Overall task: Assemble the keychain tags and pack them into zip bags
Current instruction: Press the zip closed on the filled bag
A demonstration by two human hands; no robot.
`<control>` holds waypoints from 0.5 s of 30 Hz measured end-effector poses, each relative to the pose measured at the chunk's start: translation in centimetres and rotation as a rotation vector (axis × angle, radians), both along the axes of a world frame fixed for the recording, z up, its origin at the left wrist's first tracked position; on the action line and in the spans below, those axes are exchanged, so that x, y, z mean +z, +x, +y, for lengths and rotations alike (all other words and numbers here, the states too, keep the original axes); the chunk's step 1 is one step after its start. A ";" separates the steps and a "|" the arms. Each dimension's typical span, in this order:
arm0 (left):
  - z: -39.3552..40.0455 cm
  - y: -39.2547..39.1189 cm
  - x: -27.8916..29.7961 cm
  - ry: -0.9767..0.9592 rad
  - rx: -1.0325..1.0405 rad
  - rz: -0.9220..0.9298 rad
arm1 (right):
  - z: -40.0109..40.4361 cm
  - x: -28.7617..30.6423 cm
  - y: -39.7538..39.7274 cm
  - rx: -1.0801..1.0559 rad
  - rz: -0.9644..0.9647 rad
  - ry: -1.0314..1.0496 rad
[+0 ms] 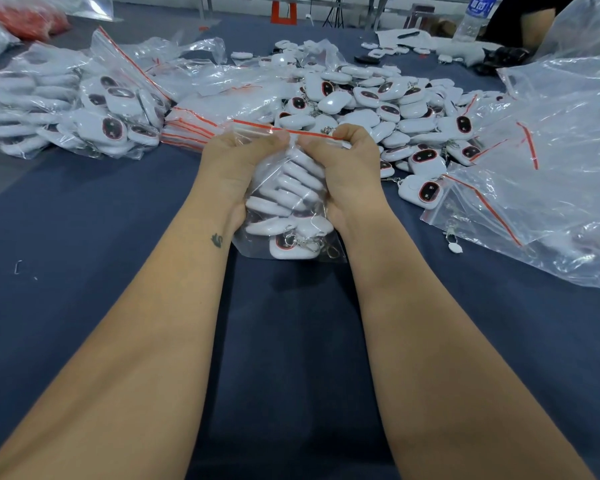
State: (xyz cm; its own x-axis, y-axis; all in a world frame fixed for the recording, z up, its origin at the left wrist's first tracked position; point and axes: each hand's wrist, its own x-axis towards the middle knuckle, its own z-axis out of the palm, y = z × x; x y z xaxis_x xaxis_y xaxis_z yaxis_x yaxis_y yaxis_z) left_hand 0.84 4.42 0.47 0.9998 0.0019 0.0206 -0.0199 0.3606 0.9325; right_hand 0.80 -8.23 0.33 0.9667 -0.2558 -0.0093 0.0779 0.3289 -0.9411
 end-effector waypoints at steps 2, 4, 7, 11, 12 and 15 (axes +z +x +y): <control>0.1 0.0 0.0 0.015 -0.001 -0.024 | 0.1 0.1 0.0 0.009 -0.012 -0.023; 0.1 -0.1 -0.1 0.018 0.020 -0.045 | 0.2 0.2 0.0 0.032 -0.015 -0.043; 0.0 -0.1 0.0 0.015 0.055 -0.073 | 0.3 0.4 0.0 0.063 -0.018 -0.038; 0.0 -0.1 0.0 0.022 0.095 -0.097 | 0.3 0.5 0.1 0.112 -0.006 -0.016; 0.1 0.0 -0.1 0.027 0.078 -0.105 | 0.3 0.4 0.1 0.119 -0.003 -0.012; 0.2 -0.1 -0.1 0.064 0.026 -0.140 | 0.2 0.4 0.0 0.112 -0.013 0.005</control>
